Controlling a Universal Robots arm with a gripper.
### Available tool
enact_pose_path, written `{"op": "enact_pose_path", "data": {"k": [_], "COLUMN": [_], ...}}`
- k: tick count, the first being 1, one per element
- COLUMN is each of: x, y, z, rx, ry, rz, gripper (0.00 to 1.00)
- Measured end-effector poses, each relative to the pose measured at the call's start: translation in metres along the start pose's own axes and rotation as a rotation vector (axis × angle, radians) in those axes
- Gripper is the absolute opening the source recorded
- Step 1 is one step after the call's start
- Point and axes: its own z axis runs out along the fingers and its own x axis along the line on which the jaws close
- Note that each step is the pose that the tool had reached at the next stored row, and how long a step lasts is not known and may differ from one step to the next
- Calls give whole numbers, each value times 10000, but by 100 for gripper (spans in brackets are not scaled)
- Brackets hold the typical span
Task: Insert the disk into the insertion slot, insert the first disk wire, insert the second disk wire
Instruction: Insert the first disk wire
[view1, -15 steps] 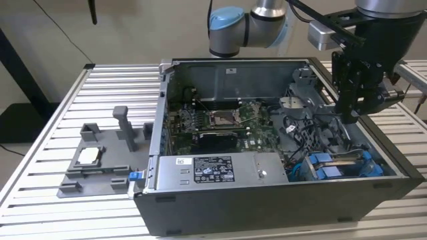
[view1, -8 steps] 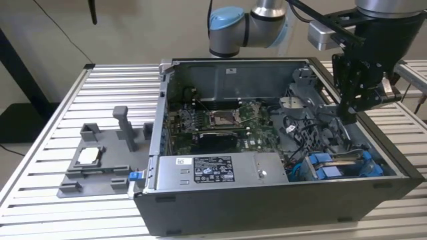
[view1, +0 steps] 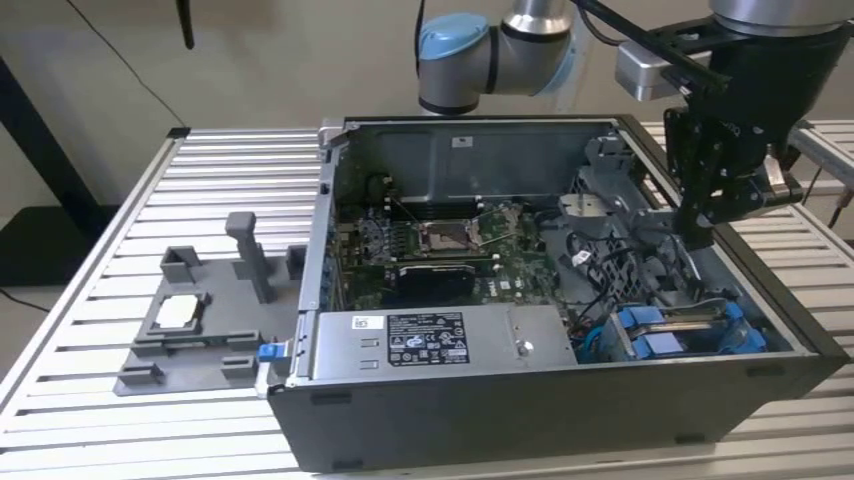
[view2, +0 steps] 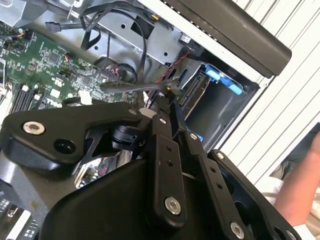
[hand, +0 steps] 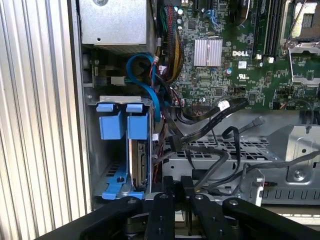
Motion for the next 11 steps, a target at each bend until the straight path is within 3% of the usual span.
{"op": "enact_pose_path", "data": {"k": [3,4,6,7,9,11], "x": [-38,-62,-106,-120,-128,-129], "y": [2,2,4,5,6,6], "z": [8,12,22,27,38,41], "rx": [0,1,6,22,75,84], "ry": [378,489,659,703,727,752], "rz": [-59,-77,-104,-110,-111,-116], "gripper": [20,27,27,27,27,27]}}
